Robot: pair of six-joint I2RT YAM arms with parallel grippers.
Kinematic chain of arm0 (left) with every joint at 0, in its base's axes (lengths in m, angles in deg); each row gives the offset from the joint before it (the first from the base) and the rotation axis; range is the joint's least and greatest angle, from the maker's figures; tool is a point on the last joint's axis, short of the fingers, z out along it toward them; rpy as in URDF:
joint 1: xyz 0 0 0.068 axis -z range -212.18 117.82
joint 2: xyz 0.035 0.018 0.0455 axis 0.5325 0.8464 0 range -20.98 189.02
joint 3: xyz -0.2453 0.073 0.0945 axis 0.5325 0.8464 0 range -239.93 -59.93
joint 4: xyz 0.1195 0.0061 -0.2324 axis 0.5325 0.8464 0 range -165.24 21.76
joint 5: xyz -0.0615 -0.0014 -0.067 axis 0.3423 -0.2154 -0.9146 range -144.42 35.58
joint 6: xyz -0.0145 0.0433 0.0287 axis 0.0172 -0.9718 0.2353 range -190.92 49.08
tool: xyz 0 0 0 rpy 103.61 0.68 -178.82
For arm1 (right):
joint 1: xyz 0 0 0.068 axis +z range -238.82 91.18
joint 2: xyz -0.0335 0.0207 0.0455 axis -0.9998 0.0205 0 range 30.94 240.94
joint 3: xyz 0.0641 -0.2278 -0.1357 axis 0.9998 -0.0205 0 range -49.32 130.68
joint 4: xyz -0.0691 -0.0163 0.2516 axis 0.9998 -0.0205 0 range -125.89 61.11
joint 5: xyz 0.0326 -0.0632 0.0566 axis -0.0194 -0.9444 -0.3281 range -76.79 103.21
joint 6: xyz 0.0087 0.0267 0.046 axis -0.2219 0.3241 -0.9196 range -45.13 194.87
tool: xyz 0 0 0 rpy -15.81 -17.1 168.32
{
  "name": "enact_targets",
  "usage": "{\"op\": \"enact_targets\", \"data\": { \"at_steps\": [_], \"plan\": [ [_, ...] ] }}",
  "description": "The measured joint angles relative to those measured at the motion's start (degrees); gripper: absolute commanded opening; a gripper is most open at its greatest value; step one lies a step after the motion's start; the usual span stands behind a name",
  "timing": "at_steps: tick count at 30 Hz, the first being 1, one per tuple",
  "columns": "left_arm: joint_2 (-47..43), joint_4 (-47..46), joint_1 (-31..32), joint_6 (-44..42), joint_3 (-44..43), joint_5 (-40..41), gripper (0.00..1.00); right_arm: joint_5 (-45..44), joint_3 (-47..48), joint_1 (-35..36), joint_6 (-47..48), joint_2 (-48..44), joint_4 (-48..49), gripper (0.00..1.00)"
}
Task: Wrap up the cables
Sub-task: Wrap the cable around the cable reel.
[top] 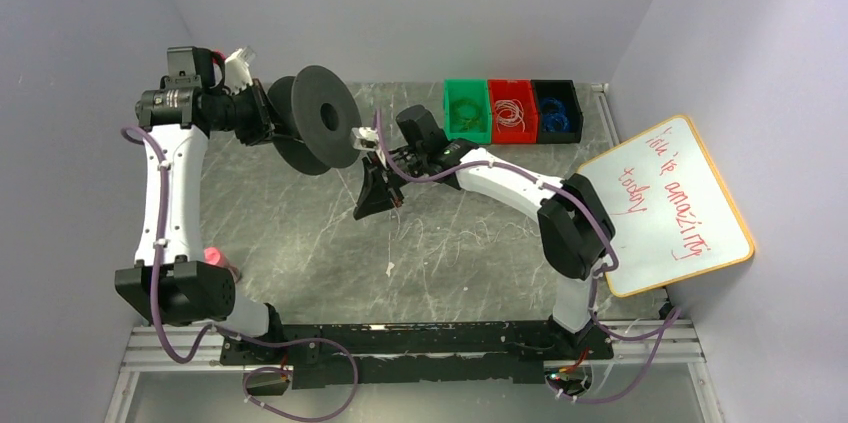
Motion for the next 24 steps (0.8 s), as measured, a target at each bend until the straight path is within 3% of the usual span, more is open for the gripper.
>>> {"op": "enact_targets", "data": {
  "at_steps": [9, 16, 24],
  "plan": [
    [-3.58, -0.44, -1.88, -5.68, 0.07, -9.25, 0.02, 5.38, -1.51, -2.73, -4.20, 0.74, 1.70, 0.00],
    [-9.29, -1.57, -2.14, -12.96, 3.45, -14.43, 0.02, 8.50, -6.21, -8.20, -16.52, 0.70, 12.31, 0.00],
    [-8.41, 5.27, -2.36, -29.83, 2.19, -20.83, 0.02, 12.68, -8.94, -12.87, -27.17, 0.68, 20.24, 0.00]
  ]
}}
